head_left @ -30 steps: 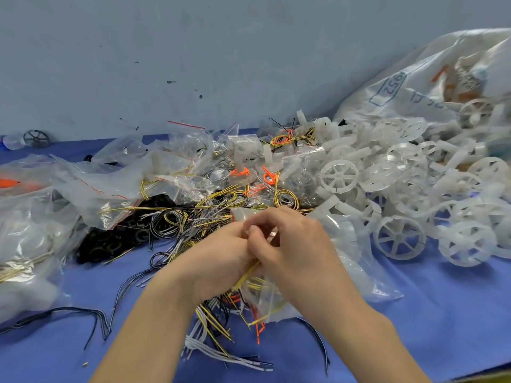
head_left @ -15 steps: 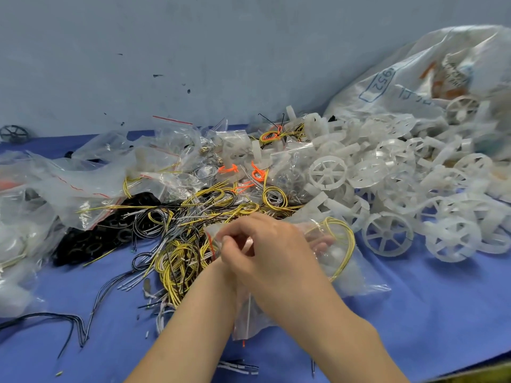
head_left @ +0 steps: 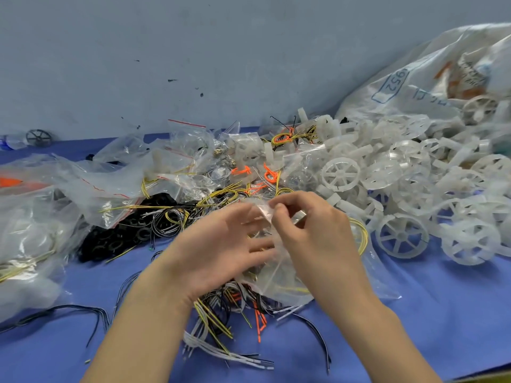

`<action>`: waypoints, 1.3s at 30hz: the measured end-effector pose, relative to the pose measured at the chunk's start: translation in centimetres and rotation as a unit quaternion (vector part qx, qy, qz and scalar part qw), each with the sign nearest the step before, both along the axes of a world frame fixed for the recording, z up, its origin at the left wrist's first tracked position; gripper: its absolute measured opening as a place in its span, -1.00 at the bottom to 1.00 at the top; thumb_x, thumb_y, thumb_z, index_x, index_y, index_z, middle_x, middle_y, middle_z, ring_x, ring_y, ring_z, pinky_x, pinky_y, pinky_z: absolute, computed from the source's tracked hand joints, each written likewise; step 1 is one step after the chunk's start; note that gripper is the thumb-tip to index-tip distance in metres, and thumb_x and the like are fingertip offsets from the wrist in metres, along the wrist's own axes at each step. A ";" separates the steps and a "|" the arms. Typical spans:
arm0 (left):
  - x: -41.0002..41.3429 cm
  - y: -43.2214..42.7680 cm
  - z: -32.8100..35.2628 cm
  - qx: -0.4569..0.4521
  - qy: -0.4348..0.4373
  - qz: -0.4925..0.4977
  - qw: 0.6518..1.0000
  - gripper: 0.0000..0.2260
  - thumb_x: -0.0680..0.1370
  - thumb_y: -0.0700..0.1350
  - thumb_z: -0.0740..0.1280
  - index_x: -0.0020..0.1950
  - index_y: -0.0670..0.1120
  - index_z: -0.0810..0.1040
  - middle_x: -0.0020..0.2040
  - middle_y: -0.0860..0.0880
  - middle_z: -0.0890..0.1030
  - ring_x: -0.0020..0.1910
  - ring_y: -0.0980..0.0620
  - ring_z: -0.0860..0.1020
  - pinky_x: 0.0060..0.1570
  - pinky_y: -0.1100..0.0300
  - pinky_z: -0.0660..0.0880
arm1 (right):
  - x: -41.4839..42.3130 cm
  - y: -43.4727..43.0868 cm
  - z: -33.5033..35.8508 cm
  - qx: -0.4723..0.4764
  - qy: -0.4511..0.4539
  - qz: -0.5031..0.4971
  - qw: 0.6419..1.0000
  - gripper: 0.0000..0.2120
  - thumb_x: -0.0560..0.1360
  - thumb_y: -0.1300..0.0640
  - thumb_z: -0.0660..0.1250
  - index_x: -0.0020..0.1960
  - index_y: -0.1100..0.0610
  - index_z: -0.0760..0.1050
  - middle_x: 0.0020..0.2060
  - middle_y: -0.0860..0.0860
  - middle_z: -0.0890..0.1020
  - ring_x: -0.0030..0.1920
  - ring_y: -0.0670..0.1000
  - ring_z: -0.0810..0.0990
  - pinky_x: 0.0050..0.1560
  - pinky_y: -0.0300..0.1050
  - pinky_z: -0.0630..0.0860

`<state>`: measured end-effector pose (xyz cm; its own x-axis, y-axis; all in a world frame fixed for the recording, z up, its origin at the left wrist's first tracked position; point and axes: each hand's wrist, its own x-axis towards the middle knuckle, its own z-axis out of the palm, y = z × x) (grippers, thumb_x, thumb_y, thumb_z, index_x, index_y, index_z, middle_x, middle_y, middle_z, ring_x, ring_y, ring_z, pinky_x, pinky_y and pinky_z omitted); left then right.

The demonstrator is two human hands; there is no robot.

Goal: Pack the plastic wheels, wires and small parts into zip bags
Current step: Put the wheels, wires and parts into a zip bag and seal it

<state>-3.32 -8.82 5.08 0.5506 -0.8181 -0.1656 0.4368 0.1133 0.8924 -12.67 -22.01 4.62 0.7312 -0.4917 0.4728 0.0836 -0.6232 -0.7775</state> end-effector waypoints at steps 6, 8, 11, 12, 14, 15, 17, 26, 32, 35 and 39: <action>3.0 5.1 0.7 0.031 -0.103 0.320 0.941 -0.79 0.62 -0.10 0.23 0.07 -0.14 0.63 -0.02 -0.11 0.70 -0.18 0.03 0.69 -0.28 0.23 0.61 | 0.0 -0.1 -0.4 0.022 0.023 -0.002 0.999 -0.89 0.57 0.04 0.26 -0.08 -0.07 0.54 -0.27 -0.17 0.60 -0.35 -0.13 0.52 -0.33 -0.17 0.34; 4.3 6.4 -0.7 0.170 -0.225 0.425 0.860 -0.82 0.64 -0.14 0.21 0.05 -0.08 0.61 -0.10 -0.05 0.68 -0.30 0.08 0.61 -0.30 0.20 0.59 | 0.1 0.0 -0.5 0.014 0.034 -0.005 0.999 -0.90 0.57 0.03 0.24 -0.08 -0.07 0.52 -0.30 -0.16 0.60 -0.36 -0.12 0.52 -0.33 -0.10 0.37; 5.4 6.8 -3.1 0.336 -0.392 0.395 0.760 -0.83 0.61 -0.16 0.23 0.04 -0.01 0.61 -0.09 0.01 0.65 -0.17 -0.02 0.58 -0.07 0.04 0.52 | 0.3 0.1 -0.5 -0.005 0.048 -0.010 0.999 -0.91 0.57 0.01 0.23 -0.07 -0.08 0.50 -0.32 -0.15 0.60 -0.34 -0.11 0.54 -0.25 -0.03 0.46; 5.5 6.5 -3.7 0.366 -0.425 0.359 0.746 -0.84 0.61 -0.14 0.25 0.09 -0.01 0.61 -0.06 0.02 0.65 -0.12 -0.03 0.58 -0.05 0.07 0.49 | 0.4 0.1 -0.5 -0.007 0.050 -0.009 0.999 -0.91 0.57 0.01 0.23 -0.07 -0.08 0.50 -0.32 -0.14 0.61 -0.33 -0.11 0.54 -0.24 -0.02 0.47; 5.6 5.7 -4.7 0.412 -0.468 0.287 0.727 -0.78 0.61 -0.09 0.27 0.23 -0.03 0.58 0.05 -0.02 0.63 -0.01 -0.02 0.57 -0.01 0.13 0.44 | 0.5 0.1 -0.5 -0.009 0.051 -0.007 0.999 -0.92 0.57 0.01 0.24 -0.07 -0.08 0.50 -0.32 -0.14 0.61 -0.32 -0.11 0.55 -0.23 -0.01 0.48; 5.7 5.5 -5.0 0.429 -0.479 0.263 0.719 -0.74 0.61 -0.06 0.27 0.29 -0.03 0.55 0.09 -0.04 0.61 0.03 -0.03 0.56 0.03 0.11 0.45 | 0.5 0.1 -0.5 -0.009 0.052 -0.007 0.999 -0.92 0.57 0.01 0.24 -0.07 -0.08 0.50 -0.31 -0.14 0.61 -0.32 -0.11 0.55 -0.22 -0.01 0.48; 5.9 5.2 -5.2 0.449 -0.492 0.249 0.703 -0.69 0.61 -0.01 0.28 0.35 -0.01 0.50 0.13 -0.06 0.58 0.09 -0.06 0.54 0.12 0.04 0.47 | 0.5 0.1 -0.6 -0.014 0.053 -0.006 0.998 -0.92 0.57 0.01 0.24 -0.07 -0.08 0.49 -0.31 -0.14 0.61 -0.31 -0.10 0.54 -0.22 -0.01 0.47; 5.4 4.9 -5.7 0.459 -0.556 0.303 0.624 -0.87 0.58 0.05 0.30 0.04 0.02 0.47 -0.09 0.10 0.55 -0.13 0.03 0.50 -0.21 0.08 0.45 | 0.4 -0.2 -0.8 -0.013 0.051 -0.003 0.999 -0.92 0.56 -0.01 0.23 -0.07 -0.10 0.49 -0.33 -0.16 0.61 -0.36 -0.09 0.53 -0.30 -0.03 0.48; 5.9 5.5 -4.9 0.404 -0.522 0.436 0.612 -0.86 0.61 0.02 0.23 0.04 -0.01 0.52 -0.17 0.04 0.56 -0.19 -0.05 0.54 -0.20 0.08 0.45 | 0.3 -0.3 -0.9 -0.009 0.050 -0.001 0.999 -0.92 0.56 -0.01 0.23 -0.08 -0.09 0.49 -0.32 -0.15 0.62 -0.36 -0.10 0.55 -0.32 -0.02 0.48; 6.5 6.2 -3.6 0.267 -0.436 0.508 0.693 -0.88 0.62 -0.01 0.24 0.01 0.00 0.54 -0.15 0.06 0.61 -0.22 0.14 0.55 -0.18 0.15 0.47 | 0.4 -0.6 -0.9 -0.013 0.050 -0.009 0.999 -0.92 0.55 -0.02 0.23 -0.08 -0.09 0.49 -0.32 -0.17 0.62 -0.34 -0.12 0.55 -0.30 -0.05 0.46; 6.3 6.3 -2.2 0.147 -0.284 0.504 0.803 -0.88 0.61 -0.07 0.28 -0.10 0.04 0.56 -0.17 0.08 0.63 -0.15 0.09 0.56 -0.07 0.19 0.47 | 0.5 -0.5 -0.9 -0.018 0.051 -0.009 0.999 -0.93 0.55 -0.01 0.24 -0.08 -0.10 0.49 -0.34 -0.16 0.62 -0.35 -0.12 0.54 -0.32 -0.08 0.44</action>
